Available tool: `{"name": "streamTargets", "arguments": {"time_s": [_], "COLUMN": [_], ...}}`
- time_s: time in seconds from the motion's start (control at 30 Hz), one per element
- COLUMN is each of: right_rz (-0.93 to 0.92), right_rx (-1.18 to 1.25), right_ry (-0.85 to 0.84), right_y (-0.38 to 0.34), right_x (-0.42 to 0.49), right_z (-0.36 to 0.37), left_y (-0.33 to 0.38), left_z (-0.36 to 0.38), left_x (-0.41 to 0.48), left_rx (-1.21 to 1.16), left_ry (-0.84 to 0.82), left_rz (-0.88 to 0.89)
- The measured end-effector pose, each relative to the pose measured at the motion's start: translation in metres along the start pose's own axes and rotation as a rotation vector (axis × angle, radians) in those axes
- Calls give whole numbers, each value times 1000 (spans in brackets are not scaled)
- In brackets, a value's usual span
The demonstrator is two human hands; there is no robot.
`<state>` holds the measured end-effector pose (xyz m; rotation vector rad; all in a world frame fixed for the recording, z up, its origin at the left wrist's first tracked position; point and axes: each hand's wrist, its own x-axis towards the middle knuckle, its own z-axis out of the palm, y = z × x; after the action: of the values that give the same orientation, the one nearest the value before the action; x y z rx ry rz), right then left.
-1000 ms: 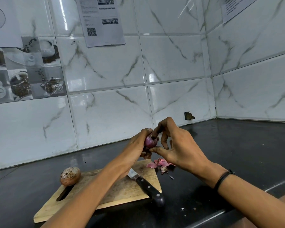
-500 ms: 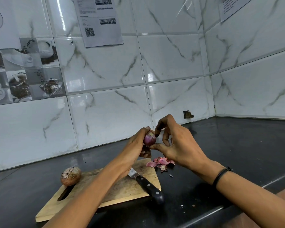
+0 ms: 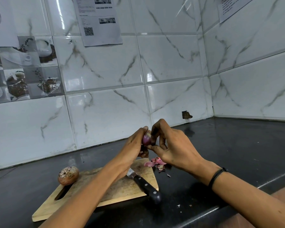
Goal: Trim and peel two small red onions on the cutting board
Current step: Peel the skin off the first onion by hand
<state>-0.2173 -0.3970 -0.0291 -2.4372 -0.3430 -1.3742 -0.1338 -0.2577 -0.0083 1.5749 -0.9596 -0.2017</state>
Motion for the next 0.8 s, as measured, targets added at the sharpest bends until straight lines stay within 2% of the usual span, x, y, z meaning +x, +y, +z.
{"name": "streamTargets", "arguments": {"time_s": [0.1, 0.2, 0.3, 0.67, 0.8], "right_rz": [59, 100, 73, 72, 55], "right_rx": [22, 8, 7, 180, 169], "right_ry": [39, 1, -20, -36, -23], "right_y": [3, 5, 2, 2, 0], "right_x": [0, 0, -1, 0, 0], "right_z": [-5, -6, -5, -4, -3], "left_y": [-1, -7, -10, -8, -9], "left_z": [-2, -4, -4, 1, -2], "left_x": [3, 4, 4, 3, 5], "left_rx": [-32, 11, 75, -1, 20], "left_ry": [38, 42, 18, -18, -19], "left_rz": [-24, -28, -35, -59, -69]}}
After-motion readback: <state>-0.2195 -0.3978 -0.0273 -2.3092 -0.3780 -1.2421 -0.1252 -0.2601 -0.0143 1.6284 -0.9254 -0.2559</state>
